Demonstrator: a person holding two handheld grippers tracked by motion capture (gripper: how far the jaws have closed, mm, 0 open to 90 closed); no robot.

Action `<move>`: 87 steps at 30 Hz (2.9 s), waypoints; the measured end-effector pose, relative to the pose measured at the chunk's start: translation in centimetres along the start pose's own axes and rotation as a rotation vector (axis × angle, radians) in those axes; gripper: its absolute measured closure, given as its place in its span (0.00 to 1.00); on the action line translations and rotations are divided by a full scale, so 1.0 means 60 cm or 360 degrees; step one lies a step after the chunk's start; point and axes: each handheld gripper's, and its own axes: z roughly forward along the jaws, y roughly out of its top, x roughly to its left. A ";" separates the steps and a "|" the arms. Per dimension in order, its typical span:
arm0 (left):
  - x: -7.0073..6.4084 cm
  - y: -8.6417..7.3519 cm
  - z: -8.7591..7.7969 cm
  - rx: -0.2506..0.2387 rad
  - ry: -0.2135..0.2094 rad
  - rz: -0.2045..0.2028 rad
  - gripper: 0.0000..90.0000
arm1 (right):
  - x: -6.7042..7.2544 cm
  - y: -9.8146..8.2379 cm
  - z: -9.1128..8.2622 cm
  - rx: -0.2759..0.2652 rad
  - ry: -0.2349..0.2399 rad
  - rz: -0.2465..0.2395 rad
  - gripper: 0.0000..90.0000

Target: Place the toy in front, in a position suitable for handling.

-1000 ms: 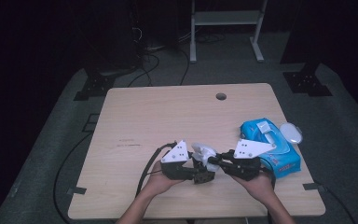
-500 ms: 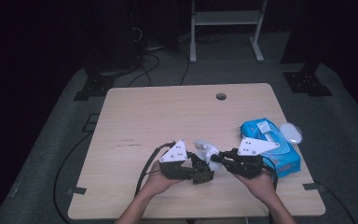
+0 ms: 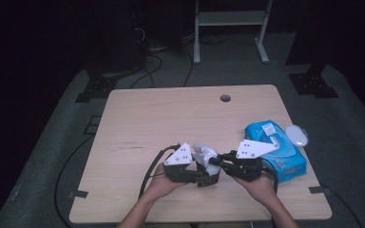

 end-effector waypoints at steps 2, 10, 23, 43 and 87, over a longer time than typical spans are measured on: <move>0.002 -0.003 -0.005 -0.0006 0.0012 -0.0010 0.64 | -0.005 -0.003 -0.002 0.0020 -0.0018 -0.0005 0.94; 0.000 0.001 0.001 0.0005 0.0016 0.0005 0.64 | -0.004 -0.007 -0.004 0.0010 -0.0009 0.0018 0.94; 0.003 -0.003 -0.005 0.0000 0.0020 0.0003 0.64 | -0.012 -0.007 -0.005 0.0036 -0.0022 0.0033 0.94; -0.001 -0.009 -0.002 -0.0014 0.0012 0.0003 0.63 | -0.004 -0.010 -0.007 0.0027 -0.0019 0.0025 0.94; -0.013 -0.035 0.006 0.0216 0.0033 0.0031 0.66 | -0.007 -0.042 -0.040 -0.0026 -0.0088 0.0124 0.94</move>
